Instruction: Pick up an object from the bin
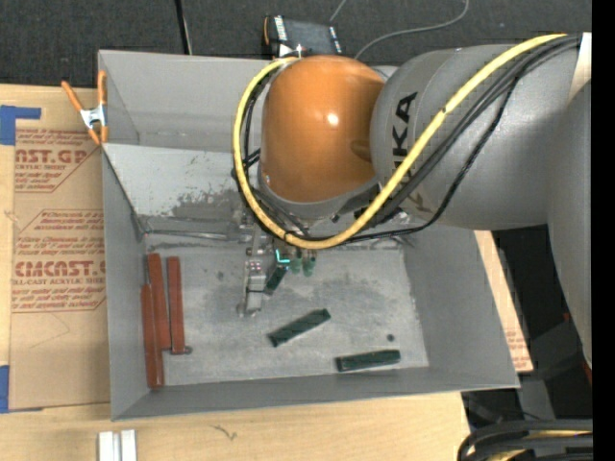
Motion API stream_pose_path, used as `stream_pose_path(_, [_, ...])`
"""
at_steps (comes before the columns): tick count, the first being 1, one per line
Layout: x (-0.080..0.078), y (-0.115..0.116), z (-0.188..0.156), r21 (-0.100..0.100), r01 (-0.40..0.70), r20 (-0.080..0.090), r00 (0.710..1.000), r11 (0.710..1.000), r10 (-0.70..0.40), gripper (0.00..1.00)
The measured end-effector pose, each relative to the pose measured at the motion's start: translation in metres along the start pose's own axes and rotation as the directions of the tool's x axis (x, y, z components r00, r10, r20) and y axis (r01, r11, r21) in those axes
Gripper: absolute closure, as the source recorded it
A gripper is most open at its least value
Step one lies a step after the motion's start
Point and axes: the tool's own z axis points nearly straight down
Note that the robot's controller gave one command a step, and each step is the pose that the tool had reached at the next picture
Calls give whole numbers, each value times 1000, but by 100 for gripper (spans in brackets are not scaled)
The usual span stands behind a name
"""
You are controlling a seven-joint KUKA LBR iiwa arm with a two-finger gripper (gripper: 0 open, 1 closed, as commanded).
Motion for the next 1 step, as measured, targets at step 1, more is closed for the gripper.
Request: stream_pose_path(1, [25, -86, 102, 3, 206, 0, 979, 979, -206, 0])
